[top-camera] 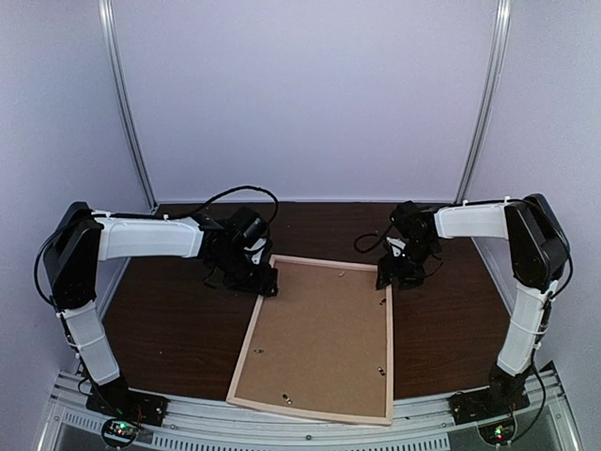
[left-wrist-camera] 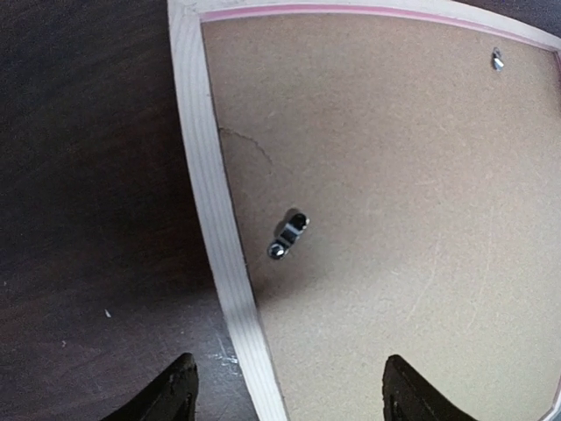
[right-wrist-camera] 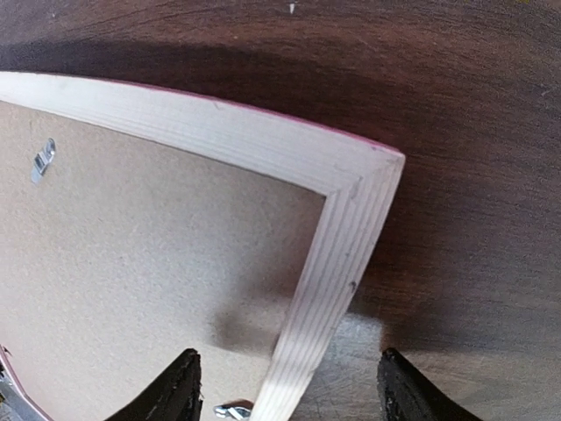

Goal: Put the photo into the frame
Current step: Position the photo frame at the center of the board, then press the fastener onto the backboard.

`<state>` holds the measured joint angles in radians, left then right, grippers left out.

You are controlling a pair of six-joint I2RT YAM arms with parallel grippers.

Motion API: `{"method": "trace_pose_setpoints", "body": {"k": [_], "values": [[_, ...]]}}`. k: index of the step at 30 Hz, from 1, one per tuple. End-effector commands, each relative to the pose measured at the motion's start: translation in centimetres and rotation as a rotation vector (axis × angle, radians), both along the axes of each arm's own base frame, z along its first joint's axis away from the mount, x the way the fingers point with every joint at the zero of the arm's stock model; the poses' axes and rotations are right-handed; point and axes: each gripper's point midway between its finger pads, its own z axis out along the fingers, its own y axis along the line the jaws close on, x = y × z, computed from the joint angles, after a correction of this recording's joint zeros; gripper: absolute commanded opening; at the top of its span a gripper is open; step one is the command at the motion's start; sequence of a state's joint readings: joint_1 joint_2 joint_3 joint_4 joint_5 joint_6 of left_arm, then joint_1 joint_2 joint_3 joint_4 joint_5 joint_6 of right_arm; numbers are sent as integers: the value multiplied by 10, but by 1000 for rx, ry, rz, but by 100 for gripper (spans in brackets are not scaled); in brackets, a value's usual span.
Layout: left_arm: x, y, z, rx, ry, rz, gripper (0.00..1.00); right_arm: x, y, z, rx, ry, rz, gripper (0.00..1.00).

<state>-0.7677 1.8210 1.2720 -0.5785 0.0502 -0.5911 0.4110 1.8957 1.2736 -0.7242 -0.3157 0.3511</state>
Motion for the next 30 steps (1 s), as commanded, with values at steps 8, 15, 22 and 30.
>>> {"method": "trace_pose_setpoints", "body": {"k": [8, 15, 22, 30], "values": [[8, 21, -16, 59, 35, -2, 78, 21, 41, 3, 137, -16, 55, 49], [13, 47, -26, 22, 96, 75, 62, 53, 75, 6, 203, -39, 128, 47], [0, 61, -33, 48, 126, 92, 53, 83, 83, 26, 179, -109, 160, 64], [-4, 63, -40, 43, 139, 99, 43, 64, 66, 27, 134, -96, 120, 69]]}}
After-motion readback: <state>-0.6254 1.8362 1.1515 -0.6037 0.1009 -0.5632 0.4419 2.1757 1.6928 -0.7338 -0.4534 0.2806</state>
